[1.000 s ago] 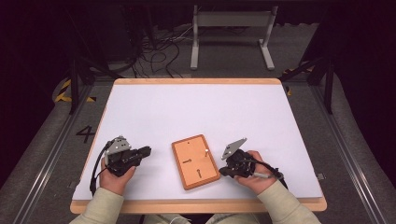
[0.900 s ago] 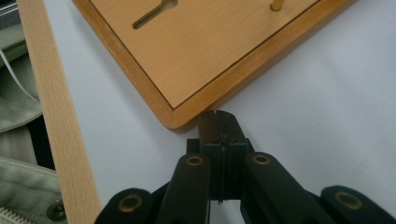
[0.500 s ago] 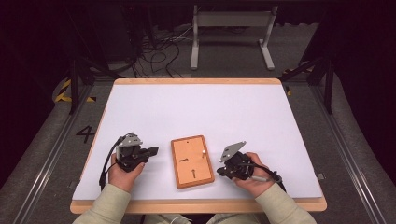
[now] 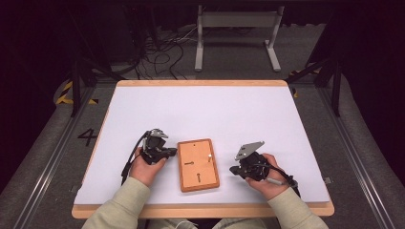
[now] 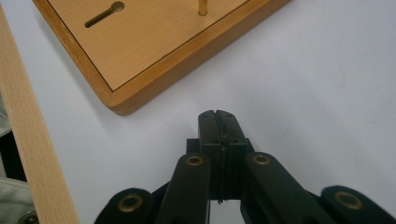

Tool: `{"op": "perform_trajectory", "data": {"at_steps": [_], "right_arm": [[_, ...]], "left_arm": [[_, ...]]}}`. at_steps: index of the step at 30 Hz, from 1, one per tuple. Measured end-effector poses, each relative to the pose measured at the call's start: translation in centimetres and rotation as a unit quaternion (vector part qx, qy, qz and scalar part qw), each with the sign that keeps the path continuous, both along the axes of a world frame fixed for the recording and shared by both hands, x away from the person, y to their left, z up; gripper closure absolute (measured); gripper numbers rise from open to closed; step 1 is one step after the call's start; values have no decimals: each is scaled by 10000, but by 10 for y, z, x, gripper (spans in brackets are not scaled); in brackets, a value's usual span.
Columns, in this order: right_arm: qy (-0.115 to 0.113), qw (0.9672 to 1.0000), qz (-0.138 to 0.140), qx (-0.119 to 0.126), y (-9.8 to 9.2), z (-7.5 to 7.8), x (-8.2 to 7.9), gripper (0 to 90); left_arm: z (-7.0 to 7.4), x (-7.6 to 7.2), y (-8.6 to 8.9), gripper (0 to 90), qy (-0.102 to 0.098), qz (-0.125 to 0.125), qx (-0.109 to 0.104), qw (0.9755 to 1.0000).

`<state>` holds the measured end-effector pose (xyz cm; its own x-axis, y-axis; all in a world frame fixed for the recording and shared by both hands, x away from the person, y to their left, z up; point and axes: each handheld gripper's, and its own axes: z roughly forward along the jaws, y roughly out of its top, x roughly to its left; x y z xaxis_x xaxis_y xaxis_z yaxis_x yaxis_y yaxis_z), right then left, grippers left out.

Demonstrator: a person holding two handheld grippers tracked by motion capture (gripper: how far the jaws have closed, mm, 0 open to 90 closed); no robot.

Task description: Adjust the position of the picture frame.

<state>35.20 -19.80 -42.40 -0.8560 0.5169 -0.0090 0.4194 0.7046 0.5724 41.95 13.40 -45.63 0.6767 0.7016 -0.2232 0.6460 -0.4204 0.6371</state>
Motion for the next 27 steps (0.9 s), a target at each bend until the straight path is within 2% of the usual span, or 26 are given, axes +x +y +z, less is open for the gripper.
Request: {"op": "perform_trajectory", "data": {"at_steps": [3,4,5,7,9,13,15,16,17,19,20,22,23,24,26,27], "right_arm": [[8,10000,-24,26,-2,1,-1,900],[13,10000,-14,21,-2,1,-2,900],[37,10000,13,9,-2,2,-3,900],[78,9999,81,-38,-1,2,-6,900],[100,9999,117,-47,0,1,-8,900],[210,9990,334,-187,3,0,-14,900],[258,9985,430,-240,5,-1,-17,900],[308,9979,508,-277,7,-2,-18,900],[334,9975,552,-304,9,-2,-19,900],[348,9965,679,-354,15,-3,-22,900],[340,9951,837,-413,21,-3,-25,900],[334,9942,904,-471,25,-3,-26,900],[370,9924,1059,-502,32,-3,-28,900],[370,9924,1059,-502,32,-3,-28,900],[327,9911,1123,-633,38,-4,-30,900],[327,9913,1147,-567,43,-4,-29,900]], "left_arm": [[-1,5,-6,899,27,-82,-104,9999],[-2,12,-18,898,43,-169,-170,9997],[-2,12,-18,898,43,-169,-170,9997],[-3,16,-29,898,29,-245,-226,9994],[-1,17,-41,898,48,-304,-192,9993],[-1,18,-55,895,-128,-425,-69,9990],[0,18,-53,870,-160,-423,-4,9990],[2,16,-53,838,-298,-418,135,9986],[4,12,-53,816,-494,-460,381,9970],[8,6,-52,796,-557,-545,405,9961],[12,1,-47,783,-616,-579,433,9955],[14,-1,-43,774,-607,-567,394,9958],[15,-3,-39,771,-619,-559,353,9959],[17,-4,-34,771,-626,-523,294,9962],[20,-8,-23,766,-631,-476,191,9967],[22,-11,-11,764,-661,-424,149,9968]]}}
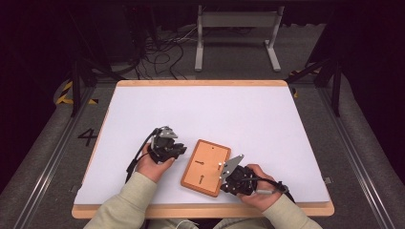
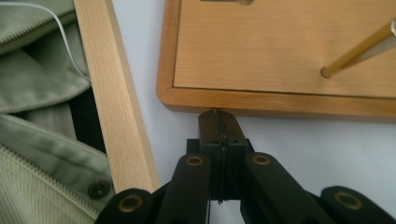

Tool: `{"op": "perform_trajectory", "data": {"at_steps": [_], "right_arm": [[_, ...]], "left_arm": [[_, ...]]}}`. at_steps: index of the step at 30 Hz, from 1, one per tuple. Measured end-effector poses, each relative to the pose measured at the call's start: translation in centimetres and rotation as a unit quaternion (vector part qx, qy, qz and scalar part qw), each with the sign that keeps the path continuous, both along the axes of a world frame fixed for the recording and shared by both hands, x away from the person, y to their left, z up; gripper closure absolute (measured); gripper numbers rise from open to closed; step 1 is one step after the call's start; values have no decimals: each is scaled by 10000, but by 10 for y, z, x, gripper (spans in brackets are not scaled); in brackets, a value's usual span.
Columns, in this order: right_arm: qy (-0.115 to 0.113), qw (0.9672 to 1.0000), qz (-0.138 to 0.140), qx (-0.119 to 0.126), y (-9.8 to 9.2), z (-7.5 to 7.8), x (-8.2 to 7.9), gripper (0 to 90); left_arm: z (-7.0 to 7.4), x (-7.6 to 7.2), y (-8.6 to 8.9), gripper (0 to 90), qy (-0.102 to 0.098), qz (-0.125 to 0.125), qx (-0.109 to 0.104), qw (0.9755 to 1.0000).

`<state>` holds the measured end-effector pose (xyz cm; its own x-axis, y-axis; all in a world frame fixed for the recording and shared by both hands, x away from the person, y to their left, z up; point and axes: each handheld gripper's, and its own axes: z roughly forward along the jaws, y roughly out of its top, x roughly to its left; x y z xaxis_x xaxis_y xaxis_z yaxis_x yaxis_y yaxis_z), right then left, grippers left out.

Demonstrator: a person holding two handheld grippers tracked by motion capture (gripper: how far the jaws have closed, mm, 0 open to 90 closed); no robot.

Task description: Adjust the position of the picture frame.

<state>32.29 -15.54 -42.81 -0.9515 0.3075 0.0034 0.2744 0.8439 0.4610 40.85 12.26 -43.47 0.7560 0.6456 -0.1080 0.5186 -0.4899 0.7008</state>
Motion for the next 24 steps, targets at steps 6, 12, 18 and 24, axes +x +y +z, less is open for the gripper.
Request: {"op": "perform_trajectory", "data": {"at_steps": [6,12,18,24], "right_arm": [[-90,9997,131,164,22,-3,7,900],[-261,9994,83,209,47,-8,19,900],[-660,9973,-255,203,69,-12,34,900],[-842,9937,-630,375,75,-14,55,900]], "left_arm": [[-2,-12,32,762,58,314,-187,9993],[-4,-22,49,762,37,479,-231,9986],[-7,-24,55,768,84,531,-233,9983],[-8,-24,54,765,69,526,-259,9983]]}}
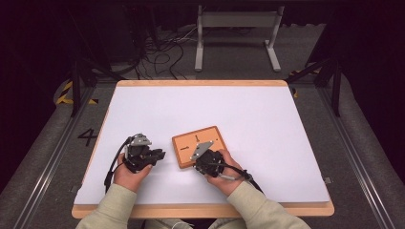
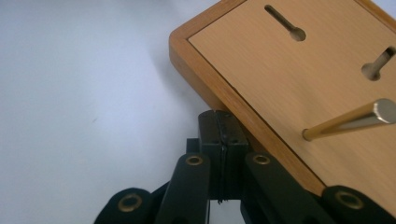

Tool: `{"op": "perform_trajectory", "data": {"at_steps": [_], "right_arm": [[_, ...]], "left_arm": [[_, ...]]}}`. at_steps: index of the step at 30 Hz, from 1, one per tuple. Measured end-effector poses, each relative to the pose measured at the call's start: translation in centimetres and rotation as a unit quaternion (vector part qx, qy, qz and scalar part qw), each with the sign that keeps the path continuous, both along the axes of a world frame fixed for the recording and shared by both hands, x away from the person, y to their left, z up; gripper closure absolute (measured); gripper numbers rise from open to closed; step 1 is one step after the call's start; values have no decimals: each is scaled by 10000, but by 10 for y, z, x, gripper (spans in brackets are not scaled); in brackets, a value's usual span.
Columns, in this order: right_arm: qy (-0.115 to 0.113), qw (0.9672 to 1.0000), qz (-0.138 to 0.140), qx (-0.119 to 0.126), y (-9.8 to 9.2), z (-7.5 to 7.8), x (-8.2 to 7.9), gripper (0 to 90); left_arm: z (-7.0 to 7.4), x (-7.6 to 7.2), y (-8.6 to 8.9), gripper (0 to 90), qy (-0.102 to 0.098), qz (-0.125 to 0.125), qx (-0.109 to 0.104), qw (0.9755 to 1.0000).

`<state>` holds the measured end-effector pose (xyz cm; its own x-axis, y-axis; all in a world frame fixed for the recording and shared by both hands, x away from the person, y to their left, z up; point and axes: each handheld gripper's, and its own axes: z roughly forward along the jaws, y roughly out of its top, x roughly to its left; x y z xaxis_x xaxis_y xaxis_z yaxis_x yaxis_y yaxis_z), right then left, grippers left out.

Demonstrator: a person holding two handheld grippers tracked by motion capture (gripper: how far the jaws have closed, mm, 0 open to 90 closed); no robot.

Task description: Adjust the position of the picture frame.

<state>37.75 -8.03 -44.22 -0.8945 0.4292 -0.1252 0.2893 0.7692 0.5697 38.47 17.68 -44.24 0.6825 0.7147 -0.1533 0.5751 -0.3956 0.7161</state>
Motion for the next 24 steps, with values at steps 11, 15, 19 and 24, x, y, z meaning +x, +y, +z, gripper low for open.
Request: {"op": "perform_trajectory", "data": {"at_steps": [11,15,19,24], "right_arm": [[-155,9983,11,561,-27,56,18,900],[-209,9981,-266,515,-33,68,45,900],[-97,9974,-575,429,-36,67,80,900],[236,9947,-946,331,-41,49,119,900]], "left_arm": [[1,-1,2,684,-35,-144,-223,9996],[4,-2,2,646,-139,-224,-301,9992],[4,-2,2,571,-193,-296,-307,9989],[3,-3,2,538,-209,-234,-345,9989]]}}
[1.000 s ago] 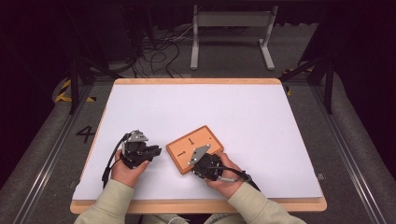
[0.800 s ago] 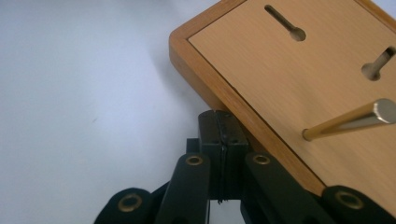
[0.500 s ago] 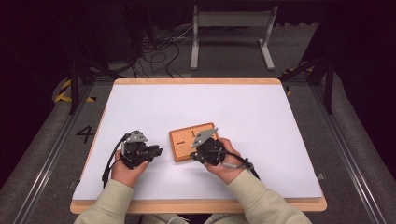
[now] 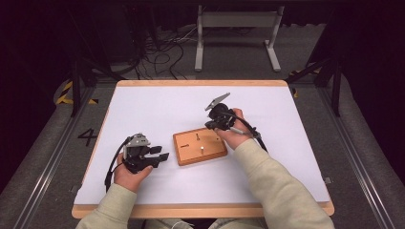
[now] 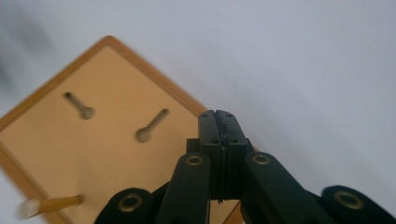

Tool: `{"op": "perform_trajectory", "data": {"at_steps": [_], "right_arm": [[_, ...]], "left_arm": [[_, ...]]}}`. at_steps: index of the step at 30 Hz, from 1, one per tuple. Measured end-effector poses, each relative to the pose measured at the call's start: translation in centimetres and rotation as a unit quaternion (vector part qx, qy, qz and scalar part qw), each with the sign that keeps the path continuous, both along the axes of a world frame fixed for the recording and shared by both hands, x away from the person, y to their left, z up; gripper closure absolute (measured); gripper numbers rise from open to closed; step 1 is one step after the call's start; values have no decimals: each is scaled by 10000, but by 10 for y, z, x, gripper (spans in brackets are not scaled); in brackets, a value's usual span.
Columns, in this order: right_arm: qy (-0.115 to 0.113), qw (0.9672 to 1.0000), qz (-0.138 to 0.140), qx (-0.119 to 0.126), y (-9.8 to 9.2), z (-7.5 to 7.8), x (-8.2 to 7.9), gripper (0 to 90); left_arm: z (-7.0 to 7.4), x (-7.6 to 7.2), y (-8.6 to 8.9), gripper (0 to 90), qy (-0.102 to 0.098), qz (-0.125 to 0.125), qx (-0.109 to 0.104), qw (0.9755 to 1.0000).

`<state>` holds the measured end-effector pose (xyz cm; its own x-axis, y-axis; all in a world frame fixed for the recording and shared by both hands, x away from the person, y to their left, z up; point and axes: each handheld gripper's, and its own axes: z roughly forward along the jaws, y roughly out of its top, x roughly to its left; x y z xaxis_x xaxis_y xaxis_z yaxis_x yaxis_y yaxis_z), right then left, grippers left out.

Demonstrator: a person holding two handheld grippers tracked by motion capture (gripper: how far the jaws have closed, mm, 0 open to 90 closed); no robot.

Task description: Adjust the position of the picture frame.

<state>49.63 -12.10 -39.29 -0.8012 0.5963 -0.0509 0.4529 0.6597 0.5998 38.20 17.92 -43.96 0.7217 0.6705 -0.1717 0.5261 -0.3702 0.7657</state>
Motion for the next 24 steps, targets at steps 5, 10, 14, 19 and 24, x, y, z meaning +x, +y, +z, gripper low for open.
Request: {"op": "perform_trajectory", "data": {"at_steps": [5,10,14,19,24], "right_arm": [[121,9990,-411,-140,-5,-14,27,900],[323,9973,-551,-351,-7,-26,40,900],[370,9974,-546,-280,-9,-27,40,900],[601,9968,-442,-298,-14,-26,33,900],[731,9965,-321,-265,-25,-30,16,900]], "left_arm": [[-1,0,0,528,0,21,32,10000],[-3,2,-2,520,38,38,124,9999],[-3,1,-2,519,33,55,90,9999],[-2,1,-1,518,10,30,86,10000],[-1,0,-3,518,20,35,89,10000]]}}
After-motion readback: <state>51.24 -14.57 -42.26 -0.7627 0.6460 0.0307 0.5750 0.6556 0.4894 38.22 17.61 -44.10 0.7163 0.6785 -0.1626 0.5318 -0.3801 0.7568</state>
